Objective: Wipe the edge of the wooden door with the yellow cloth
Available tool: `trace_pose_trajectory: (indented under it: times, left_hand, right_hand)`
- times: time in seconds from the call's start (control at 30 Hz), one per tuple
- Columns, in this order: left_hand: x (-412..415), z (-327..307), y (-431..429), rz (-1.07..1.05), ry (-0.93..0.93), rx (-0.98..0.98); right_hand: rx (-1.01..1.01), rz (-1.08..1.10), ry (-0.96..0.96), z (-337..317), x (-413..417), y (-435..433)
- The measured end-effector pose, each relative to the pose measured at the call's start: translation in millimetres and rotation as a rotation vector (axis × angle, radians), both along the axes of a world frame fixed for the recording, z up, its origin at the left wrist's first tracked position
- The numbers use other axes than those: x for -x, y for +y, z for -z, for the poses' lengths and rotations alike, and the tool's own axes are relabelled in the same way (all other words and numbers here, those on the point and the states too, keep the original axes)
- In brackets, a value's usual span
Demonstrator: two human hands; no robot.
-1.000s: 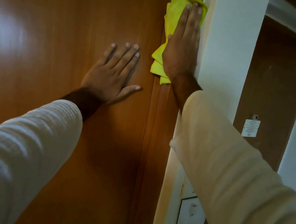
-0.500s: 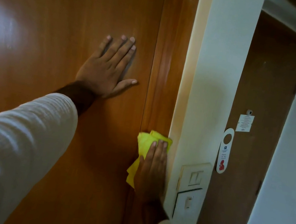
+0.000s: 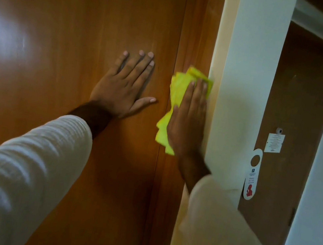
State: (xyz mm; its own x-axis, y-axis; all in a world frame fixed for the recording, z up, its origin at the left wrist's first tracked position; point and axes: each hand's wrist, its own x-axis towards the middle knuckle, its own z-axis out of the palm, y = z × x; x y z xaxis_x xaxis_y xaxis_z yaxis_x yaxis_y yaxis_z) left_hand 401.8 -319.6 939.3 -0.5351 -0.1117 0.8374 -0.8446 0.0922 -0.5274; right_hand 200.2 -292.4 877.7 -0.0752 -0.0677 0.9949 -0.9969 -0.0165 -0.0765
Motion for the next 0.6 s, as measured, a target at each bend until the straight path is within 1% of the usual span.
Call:
trace_pose_trajectory:
  times: [0.07,0.1,0.23,0.3,0.33,0.4,0.5,0.6]
  left_hand:
    - [0,-1,-2,-0.002,-0.003,-0.010]
    - [0,-2,-1,-0.005,-0.004,-0.022]
    - [-2,-1,8,-0.005,-0.006,-0.094]
    - [-1,-4,15,0.061,0.021,-0.165]
    - [1,-7,18,0.146,0.062,-0.219]
    - [7,-14,23,0.400,0.192,-0.359]
    - [27,-30,29,0.725,0.392,-0.543]
    - [51,-51,35,0.921,0.492,-0.883]
  right_hand:
    - [0.042,-0.013,-0.029,-36,-1,0]
    - [0.052,-0.019,-0.033,-43,-2,0]
    - [0.075,-0.160,-0.015,-37,3,5]
    - [0.112,-0.239,-0.042,-35,4,6]
    - [0.136,-0.276,-0.068,-35,4,7]
    - [0.179,-0.312,-0.123,-31,2,7]
    - [0.219,-0.320,-0.086,-28,5,4]
    - [0.213,-0.366,-0.049,-28,8,4]
